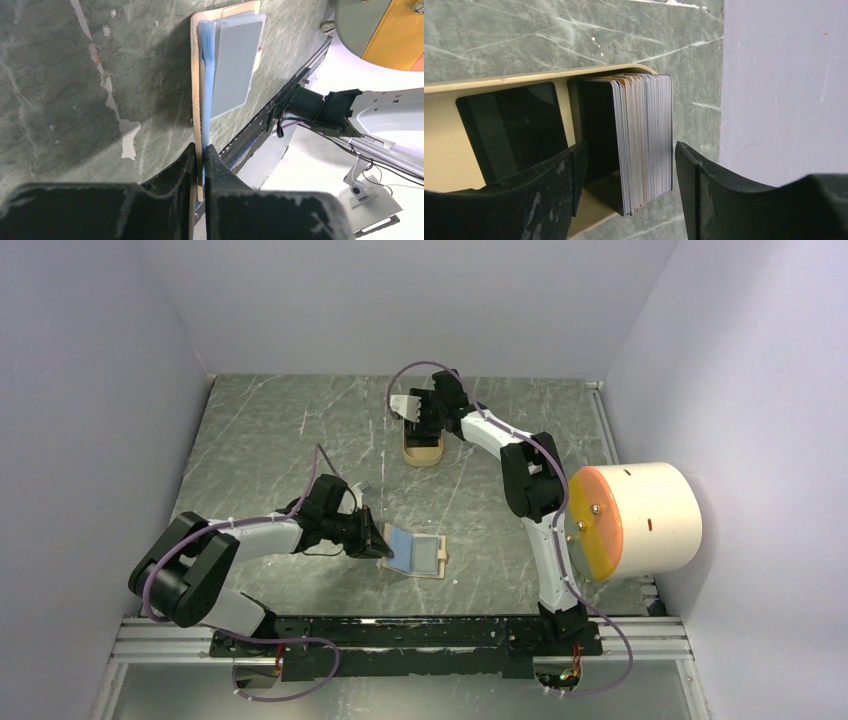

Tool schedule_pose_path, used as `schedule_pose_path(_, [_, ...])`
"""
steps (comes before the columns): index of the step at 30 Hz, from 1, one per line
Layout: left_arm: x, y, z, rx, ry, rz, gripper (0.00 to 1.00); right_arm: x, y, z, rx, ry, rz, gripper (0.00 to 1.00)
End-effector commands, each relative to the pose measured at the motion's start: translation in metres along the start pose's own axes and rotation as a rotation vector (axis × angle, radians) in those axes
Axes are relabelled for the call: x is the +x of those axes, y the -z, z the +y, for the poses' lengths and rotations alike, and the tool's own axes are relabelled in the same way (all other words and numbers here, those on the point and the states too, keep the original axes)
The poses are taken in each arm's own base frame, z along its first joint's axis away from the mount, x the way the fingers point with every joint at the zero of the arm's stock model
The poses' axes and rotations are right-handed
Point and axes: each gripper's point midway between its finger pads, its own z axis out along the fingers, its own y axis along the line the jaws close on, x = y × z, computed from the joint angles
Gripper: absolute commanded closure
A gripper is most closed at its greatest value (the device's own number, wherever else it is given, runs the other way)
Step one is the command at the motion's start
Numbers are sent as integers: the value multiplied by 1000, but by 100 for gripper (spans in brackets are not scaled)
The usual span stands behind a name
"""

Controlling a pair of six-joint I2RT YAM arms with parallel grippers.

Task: Put the credit cards into the card holder
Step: Pick up the credit card from the storage box.

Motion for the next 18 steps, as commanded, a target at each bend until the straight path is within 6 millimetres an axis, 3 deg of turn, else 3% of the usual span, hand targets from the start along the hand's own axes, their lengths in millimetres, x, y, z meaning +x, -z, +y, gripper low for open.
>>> schedule_pose_path(1, [-5, 0, -11, 24, -29, -11, 89, 0, -4, -16, 53, 46, 26, 35])
schedule_pose_path(7, [-4, 0, -10, 24, -28, -13, 89, -8, 2, -25, 71, 44, 4, 47])
schedule_pose_path(18, [-4, 1, -13, 42, -28, -16, 88, -16, 15, -34, 94, 40, -3, 49])
